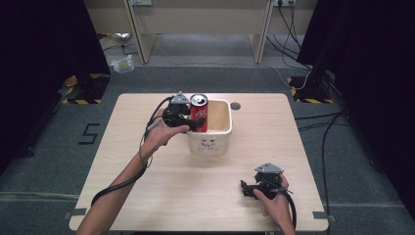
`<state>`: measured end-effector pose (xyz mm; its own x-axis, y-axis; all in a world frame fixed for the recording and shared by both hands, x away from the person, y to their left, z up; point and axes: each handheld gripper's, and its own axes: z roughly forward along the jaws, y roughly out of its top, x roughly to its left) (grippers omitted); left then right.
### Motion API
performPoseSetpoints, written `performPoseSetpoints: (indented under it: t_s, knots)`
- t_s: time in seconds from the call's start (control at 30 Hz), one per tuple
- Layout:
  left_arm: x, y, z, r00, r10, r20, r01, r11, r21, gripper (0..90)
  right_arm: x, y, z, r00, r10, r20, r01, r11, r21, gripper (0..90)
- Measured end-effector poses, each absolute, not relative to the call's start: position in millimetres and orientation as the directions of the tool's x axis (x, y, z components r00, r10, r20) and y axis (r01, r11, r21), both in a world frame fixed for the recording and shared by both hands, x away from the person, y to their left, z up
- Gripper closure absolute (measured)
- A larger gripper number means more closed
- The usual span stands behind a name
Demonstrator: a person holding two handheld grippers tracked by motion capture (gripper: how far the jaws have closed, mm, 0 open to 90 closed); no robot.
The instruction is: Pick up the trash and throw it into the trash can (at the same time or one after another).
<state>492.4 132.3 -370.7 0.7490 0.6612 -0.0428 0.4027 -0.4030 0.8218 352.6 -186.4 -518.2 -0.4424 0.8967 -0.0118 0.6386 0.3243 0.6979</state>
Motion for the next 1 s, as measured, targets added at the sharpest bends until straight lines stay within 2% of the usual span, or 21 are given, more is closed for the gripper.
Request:
performPoseSetpoints:
  t_s: [1.0]
  knots:
    - [491.2,131.4,-380.6,0.758,0.651,-0.037,0.413,-0.434,0.801,33.2,352.6,-186.4,-518.3,-0.442,0.897,-0.011,0.638,0.324,0.699,0.3]
